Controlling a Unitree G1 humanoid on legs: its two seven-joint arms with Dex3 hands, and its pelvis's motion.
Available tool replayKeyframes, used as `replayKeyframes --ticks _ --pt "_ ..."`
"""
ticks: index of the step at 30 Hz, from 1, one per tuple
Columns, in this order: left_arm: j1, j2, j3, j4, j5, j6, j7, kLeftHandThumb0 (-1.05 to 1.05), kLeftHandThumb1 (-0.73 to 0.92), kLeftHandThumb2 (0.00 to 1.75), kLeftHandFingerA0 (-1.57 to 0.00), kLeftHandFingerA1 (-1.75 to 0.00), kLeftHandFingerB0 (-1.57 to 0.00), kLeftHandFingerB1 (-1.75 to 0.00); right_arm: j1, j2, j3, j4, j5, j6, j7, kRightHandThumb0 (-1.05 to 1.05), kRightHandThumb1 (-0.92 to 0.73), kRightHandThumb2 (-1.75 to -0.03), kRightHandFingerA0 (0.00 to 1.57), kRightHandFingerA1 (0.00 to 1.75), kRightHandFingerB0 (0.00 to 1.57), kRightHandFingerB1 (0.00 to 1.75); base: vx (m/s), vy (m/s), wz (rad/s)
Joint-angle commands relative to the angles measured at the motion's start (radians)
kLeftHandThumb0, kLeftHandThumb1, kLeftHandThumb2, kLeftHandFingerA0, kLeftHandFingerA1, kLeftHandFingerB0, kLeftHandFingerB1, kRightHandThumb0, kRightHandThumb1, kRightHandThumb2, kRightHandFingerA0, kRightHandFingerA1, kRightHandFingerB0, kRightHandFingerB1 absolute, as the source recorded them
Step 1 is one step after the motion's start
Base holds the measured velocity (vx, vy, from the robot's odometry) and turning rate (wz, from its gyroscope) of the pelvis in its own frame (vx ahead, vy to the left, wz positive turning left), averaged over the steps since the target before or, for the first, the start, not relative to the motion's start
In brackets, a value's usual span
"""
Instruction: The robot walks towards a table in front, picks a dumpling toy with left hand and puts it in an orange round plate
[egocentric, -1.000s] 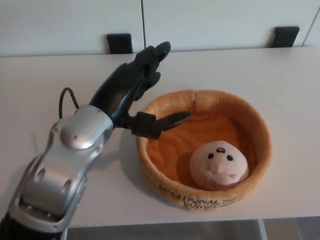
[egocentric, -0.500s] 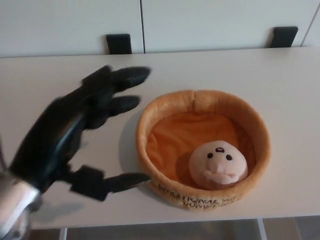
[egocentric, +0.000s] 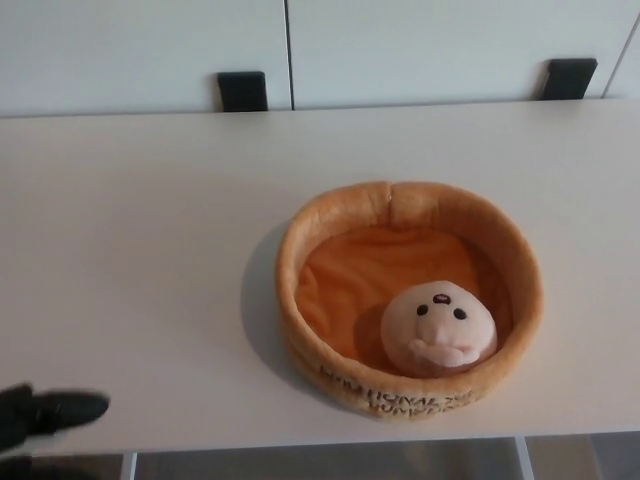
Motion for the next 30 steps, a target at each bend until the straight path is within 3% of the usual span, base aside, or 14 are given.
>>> replayKeyframes --ticks 1,3,4,7,8,9,10,12,13,16,18,22,26,30 --pt "0.156 0.309 -0.163 0.695 0.404 -0.575 -0.025 -0.51 0.47 0.55 -0.62 -0.43 -0.57 -0.40 0.040 -0.025 -0.001 0.038 -0.014 -0.040 -0.025 0.04 -0.52 -0.90 0.40 0.62 0.28 0.54 0.00 0.000 0.00" --pt "0.122 0.344 -0.238 0.790 0.480 -0.594 0.059 -0.53 0.49 0.55 -0.62 -0.43 -0.56 -0.39 0.043 -0.026 0.001 0.046 -0.017 -0.041 -0.029 0.02 -0.51 -0.90 0.38 0.61 0.29 0.55 0.00 0.000 0.00" --pt "0.102 0.358 -0.283 0.827 0.513 -0.585 0.084 -0.58 0.46 0.85 -0.65 -0.60 -0.38 -0.47 0.043 -0.029 0.000 0.051 -0.016 -0.039 -0.026 0.01 -0.51 -0.90 0.37 0.60 0.30 0.55 0.00 0.000 0.00" --pt "0.065 0.388 -0.365 0.885 0.566 -0.563 0.123 -0.56 0.47 0.87 -0.66 -0.61 -0.37 -0.47 0.042 -0.032 -0.003 0.058 -0.014 -0.042 -0.021 0.02 -0.50 -0.89 0.38 0.61 0.31 0.56 0.00 0.000 0.00" --pt "0.028 0.399 -0.422 0.924 0.592 -0.528 0.134 -0.48 0.56 0.57 -0.69 -0.45 -0.49 -0.38 0.042 -0.034 -0.005 0.065 -0.012 -0.048 -0.017 0.00 -0.48 -0.87 0.39 0.61 0.34 0.57 0.00 0.000 0.00" --pt "0.007 0.402 -0.451 0.947 0.602 -0.507 0.136 -0.48 0.56 0.57 -0.69 -0.45 -0.49 -0.38 0.042 -0.036 -0.005 0.067 -0.012 -0.050 -0.015 0.00 -0.48 -0.87 0.39 0.61 0.34 0.57 0.00 0.000 0.00" --pt "-0.034 0.390 -0.479 0.997 0.598 -0.477 0.130 -0.36 0.50 0.55 -0.64 -0.45 -0.42 -0.37 0.044 -0.038 -0.004 0.066 -0.013 -0.055 -0.008 0.00 -0.69 -0.60 0.47 0.56 0.37 0.47 0.00 0.000 0.00" --pt "-0.080 0.379 -0.510 1.058 0.585 -0.454 0.128 -0.36 0.50 0.55 -0.64 -0.45 -0.42 -0.37 0.046 -0.040 -0.002 0.066 -0.014 -0.060 -0.001 0.00 -0.69 -0.60 0.47 0.56 0.37 0.47 0.00 0.000 0.00" --pt "-0.151 0.347 -0.548 1.175 0.585 -0.458 0.165 -0.21 0.46 0.54 -0.75 -0.48 -0.38 -0.35 0.041 -0.040 0.002 0.070 -0.019 -0.056 -0.011 0.00 -0.49 -0.88 0.39 0.61 0.31 0.55 0.00 0.000 0.00" --pt "-0.259 0.294 -0.580 1.336 0.565 -0.435 0.188 -0.15 0.52 0.55 -0.74 -0.49 -0.36 -0.34 0.037 -0.040 0.013 0.076 -0.030 -0.067 -0.009 0.00 -0.49 -0.88 0.38 0.60 0.31 0.56 0.00 0.000 0.00" --pt "-0.352 0.264 -0.592 1.442 0.542 -0.404 0.170 -0.19 0.50 0.55 -0.54 -0.44 -0.36 -0.36 0.030 -0.037 0.015 0.064 -0.031 -0.054 -0.025 0.02 -0.50 -0.88 0.38 0.60 0.30 0.55 0.00 0.000 0.00" --pt "-0.482 0.224 -0.594 1.563 0.498 -0.328 0.178 -0.27 0.45 0.60 -0.42 -0.46 -0.37 -0.42 0.018 -0.033 0.022 0.050 -0.035 -0.054 -0.029 0.04 -0.54 -0.91 0.37 0.59 0.27 0.53 0.00 0.000 0.00" --pt "-0.533 0.196 -0.580 1.611 0.467 -0.285 0.255 -0.13 0.45 0.54 -0.48 -0.47 -0.43 -0.43 0.014 -0.024 0.041 0.060 -0.055 -0.090 -0.040 0.03 -0.48 -0.87 0.40 0.61 0.30 0.54 0.00 0.000 0.00" --pt "-0.524 0.149 -0.589 1.704 0.472 -0.337 0.430 -0.11 0.49 0.54 -0.79 -0.53 -0.44 -0.40 -0.005 -0.016 0.053 0.059 -0.058 -0.087 -0.044 0.01 -0.49 -0.88 0.43 0.62 0.29 0.54 0.00 0.000 0.00"
